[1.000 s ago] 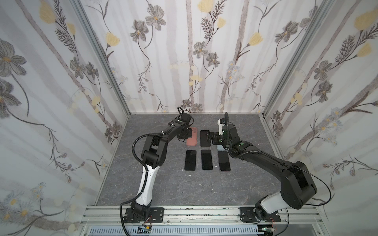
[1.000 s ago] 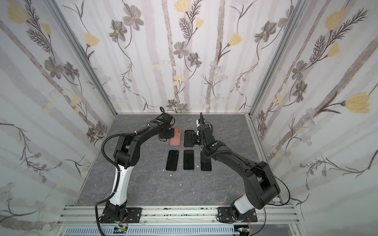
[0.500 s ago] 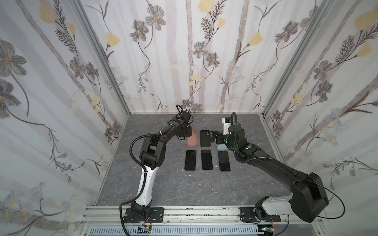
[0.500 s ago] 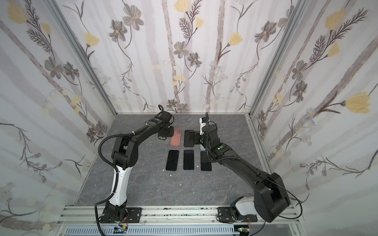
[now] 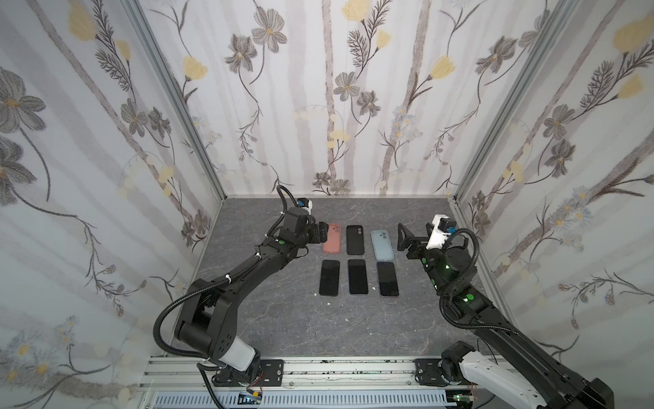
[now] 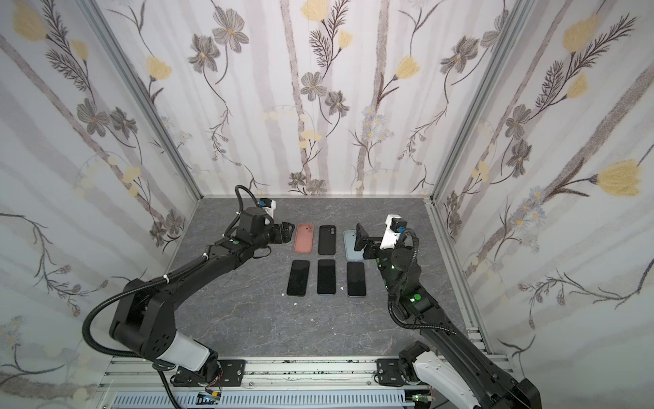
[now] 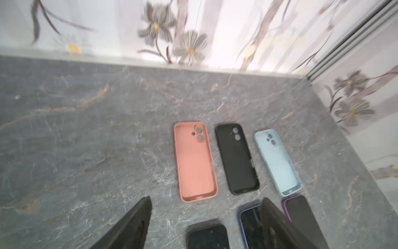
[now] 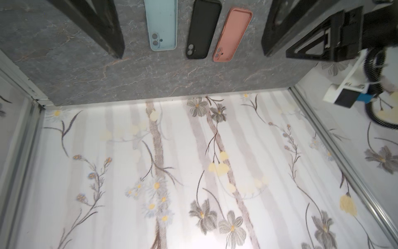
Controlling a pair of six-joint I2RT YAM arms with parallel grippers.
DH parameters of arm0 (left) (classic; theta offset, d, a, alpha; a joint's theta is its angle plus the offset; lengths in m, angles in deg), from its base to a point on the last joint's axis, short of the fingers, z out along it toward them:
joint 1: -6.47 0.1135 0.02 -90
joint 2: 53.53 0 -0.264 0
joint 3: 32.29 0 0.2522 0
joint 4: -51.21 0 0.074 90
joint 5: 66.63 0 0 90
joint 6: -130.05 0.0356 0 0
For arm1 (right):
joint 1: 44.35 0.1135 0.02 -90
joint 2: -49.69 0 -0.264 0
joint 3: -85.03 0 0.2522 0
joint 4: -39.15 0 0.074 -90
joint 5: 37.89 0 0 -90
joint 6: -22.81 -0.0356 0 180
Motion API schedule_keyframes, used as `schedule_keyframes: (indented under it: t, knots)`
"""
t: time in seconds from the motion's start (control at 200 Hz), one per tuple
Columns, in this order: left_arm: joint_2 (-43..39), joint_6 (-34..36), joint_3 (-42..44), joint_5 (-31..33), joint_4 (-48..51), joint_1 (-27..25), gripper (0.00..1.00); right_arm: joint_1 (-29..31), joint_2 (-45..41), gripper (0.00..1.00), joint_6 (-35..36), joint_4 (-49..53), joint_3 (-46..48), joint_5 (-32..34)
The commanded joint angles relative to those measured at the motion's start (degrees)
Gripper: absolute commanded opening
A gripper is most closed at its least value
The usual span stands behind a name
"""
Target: Take the phone out of the phone case
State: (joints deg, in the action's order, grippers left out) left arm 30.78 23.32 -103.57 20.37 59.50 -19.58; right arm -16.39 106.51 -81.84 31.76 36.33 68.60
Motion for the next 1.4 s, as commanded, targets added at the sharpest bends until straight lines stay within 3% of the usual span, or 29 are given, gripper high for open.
schedule_keyframes:
  t: [0.0,0.095,0.215,0.37,0.52,0.829,0.949,1.164,1.254,1.394]
  knots:
    - [-5.6,-1.0,5.6,4.7,-13.9,0.1,0.92,-3.4,-1.1,1.00,1.5,-0.2,0.6,1.2]
    - [-10.0,-0.7,11.5,9.7,-18.0,0.2,0.96,-7.8,-0.3,1.00,2.0,1.9,1.1,2.6]
    - [-15.7,-1.8,19.3,24.2,-23.4,0.3,1.00,-12.3,1.4,1.00,4.2,-1.9,4.2,4.2]
    - [-17.7,7.9,29.5,29.7,-37.9,2.1,1.00,-18.0,5.5,1.00,5.8,-7.5,8.0,4.0]
    - [-15.8,19.2,37.0,27.3,-47.9,4.4,1.00,-21.3,11.2,1.00,6.7,-11.2,9.4,2.5]
    - [-11.0,21.0,42.6,28.8,-53.7,8.3,1.00,-21.9,20.0,1.00,8.3,-22.2,12.2,0.3]
    - [-7.5,19.3,43.8,22.9,-57.5,11.5,1.00,-21.9,21.9,1.00,10.8,-26.1,13.1,-2.3]
    - [-1.5,22.1,44.5,19.3,-65.4,14.5,1.00,-22.2,23.6,1.00,14.6,-36.3,17.2,-3.8]
    - [0.0,19.7,46.2,17.1,-69.8,17.2,1.00,-23.0,24.6,1.00,14.4,-42.2,19.6,-4.3]
    - [6.3,17.5,50.5,13.8,-83.4,19.5,1.00,-25.3,27.6,1.00,12.4,-51.4,23.4,-7.2]
